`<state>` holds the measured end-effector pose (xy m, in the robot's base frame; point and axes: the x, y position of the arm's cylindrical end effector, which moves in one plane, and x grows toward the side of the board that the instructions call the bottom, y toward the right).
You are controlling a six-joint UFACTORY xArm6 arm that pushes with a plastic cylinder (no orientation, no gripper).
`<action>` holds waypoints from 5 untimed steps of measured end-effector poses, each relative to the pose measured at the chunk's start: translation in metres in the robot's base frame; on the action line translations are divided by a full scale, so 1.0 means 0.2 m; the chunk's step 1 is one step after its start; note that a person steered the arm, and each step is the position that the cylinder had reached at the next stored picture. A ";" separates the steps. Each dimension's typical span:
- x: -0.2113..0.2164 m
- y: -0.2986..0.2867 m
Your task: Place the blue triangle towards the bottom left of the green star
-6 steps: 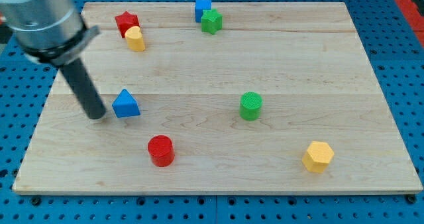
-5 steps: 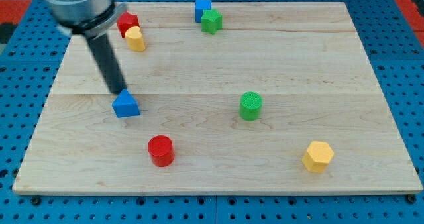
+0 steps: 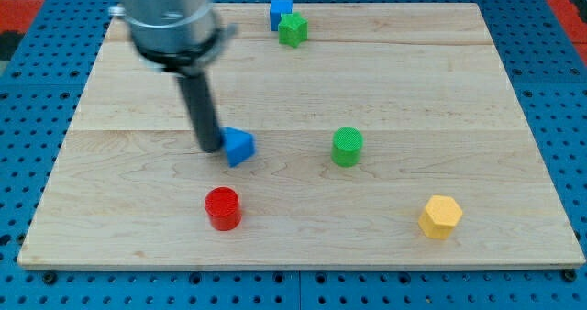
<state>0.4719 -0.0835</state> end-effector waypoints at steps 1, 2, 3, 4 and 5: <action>0.18 0.04; 0.15 0.31; -0.05 -0.06; -0.14 -0.24; -0.33 -0.05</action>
